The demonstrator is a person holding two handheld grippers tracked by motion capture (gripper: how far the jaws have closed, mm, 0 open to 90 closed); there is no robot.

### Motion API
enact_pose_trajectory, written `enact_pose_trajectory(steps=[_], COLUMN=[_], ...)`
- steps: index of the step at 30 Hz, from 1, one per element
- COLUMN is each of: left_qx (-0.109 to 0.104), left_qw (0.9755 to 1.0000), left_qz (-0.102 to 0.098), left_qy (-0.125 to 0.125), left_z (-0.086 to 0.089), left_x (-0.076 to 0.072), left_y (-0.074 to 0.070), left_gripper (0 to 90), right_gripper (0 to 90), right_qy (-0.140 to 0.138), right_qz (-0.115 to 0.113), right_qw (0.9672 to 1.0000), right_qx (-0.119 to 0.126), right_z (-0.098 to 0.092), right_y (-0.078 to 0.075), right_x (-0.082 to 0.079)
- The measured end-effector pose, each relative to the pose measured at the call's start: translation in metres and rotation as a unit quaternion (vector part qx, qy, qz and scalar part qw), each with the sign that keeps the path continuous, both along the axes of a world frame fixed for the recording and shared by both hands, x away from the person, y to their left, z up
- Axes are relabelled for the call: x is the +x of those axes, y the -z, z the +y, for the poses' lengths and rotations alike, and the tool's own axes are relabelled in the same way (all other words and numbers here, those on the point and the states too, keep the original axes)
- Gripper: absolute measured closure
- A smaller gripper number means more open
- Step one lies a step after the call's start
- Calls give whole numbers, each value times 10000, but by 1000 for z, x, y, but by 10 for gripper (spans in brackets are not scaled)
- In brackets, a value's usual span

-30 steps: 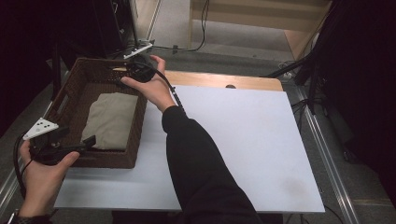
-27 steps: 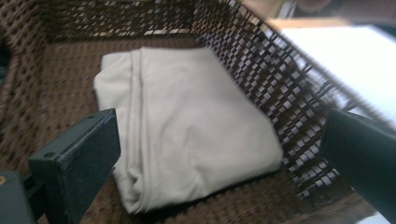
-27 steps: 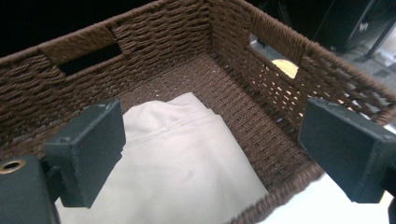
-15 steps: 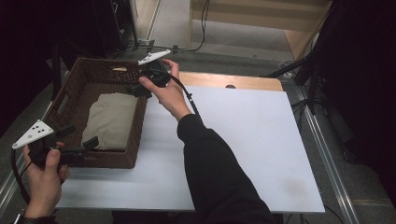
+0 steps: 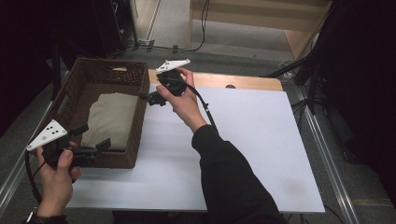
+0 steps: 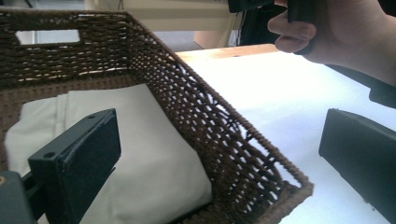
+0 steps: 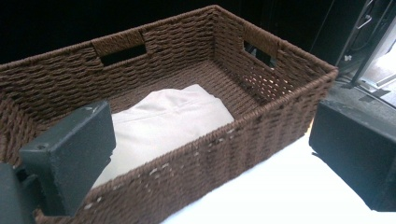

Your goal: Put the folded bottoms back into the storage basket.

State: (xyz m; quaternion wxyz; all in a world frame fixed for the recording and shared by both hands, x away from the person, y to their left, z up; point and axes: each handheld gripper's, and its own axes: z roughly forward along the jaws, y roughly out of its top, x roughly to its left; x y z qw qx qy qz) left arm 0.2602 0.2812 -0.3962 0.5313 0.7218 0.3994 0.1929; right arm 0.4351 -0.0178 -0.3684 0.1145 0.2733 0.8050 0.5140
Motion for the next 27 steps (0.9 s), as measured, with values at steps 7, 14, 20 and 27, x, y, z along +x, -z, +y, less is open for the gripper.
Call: enact_pose_trajectory(steps=[7,14,20,27], left_qx=[-19,-75,-71,-55], left_qw=[9999,9996,9994,9989], left_qz=[-33,-31,22,20], left_qy=[143,273,352,456], left_z=[-13,-24,-32,-40], left_x=[0,0,0,-1], left_y=[-1,-2,0,0], left_gripper=[0,0,0,0], right_gripper=[0,0,0,0], right_qy=[19,102,154,306], right_qz=[-54,-83,-117,-137], right_qw=[10000,9999,9997,9993], right_qx=[47,110,138,146], right_z=[-23,-46,-65,-93], right_y=[-2,-3,-1,2], right_x=[-13,-26,-40,-53])
